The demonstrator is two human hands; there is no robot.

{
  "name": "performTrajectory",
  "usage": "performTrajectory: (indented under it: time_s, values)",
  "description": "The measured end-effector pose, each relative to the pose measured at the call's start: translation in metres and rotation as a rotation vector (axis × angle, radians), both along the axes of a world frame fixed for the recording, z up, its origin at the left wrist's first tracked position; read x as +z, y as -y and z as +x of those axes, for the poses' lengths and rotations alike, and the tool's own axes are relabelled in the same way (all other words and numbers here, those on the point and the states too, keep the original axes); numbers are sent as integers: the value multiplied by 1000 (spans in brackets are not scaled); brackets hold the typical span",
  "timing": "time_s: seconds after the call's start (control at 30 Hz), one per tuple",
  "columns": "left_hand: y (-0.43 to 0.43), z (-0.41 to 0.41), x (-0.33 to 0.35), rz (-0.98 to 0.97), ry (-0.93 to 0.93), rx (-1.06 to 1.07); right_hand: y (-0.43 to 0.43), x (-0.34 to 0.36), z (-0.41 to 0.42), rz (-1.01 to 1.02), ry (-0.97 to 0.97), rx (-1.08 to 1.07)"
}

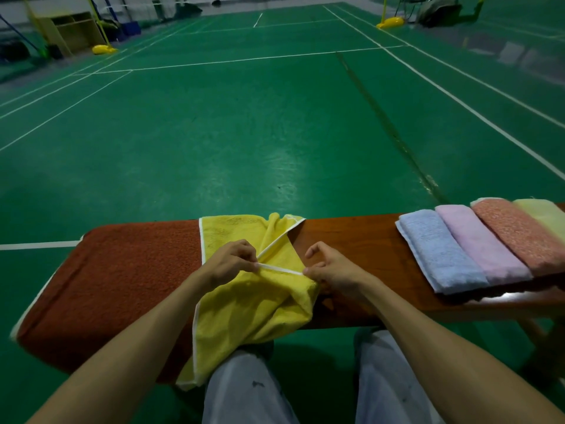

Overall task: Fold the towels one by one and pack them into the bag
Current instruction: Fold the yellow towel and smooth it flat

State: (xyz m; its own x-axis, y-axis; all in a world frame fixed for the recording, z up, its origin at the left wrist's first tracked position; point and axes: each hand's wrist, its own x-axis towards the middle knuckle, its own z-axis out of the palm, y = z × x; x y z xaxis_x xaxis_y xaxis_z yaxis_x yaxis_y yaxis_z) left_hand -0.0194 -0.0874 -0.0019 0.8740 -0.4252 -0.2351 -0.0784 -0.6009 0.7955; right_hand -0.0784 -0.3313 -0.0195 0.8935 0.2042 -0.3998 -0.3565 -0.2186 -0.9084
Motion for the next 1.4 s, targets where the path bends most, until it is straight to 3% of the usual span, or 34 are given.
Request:
performTrajectory:
  time_s: [0.17, 0.47, 0.87, 1.2, 1.4]
  values:
    - [-12, -4, -4, -86, -45, 1, 1, 4, 5, 36, 30, 26]
    - [-31, -3, -4, -146, -124, 26, -2, 0, 17, -121, 158, 60]
    - [-80, 11, -8, 30, -28, 21, -10, -5, 45, -493, 304, 99]
    - [-112, 15, -1, 107, 6, 62, -40, -17, 79, -604, 422, 36]
    - [-133, 21, -8, 170, 97, 117, -62, -18, 89, -609, 385, 69]
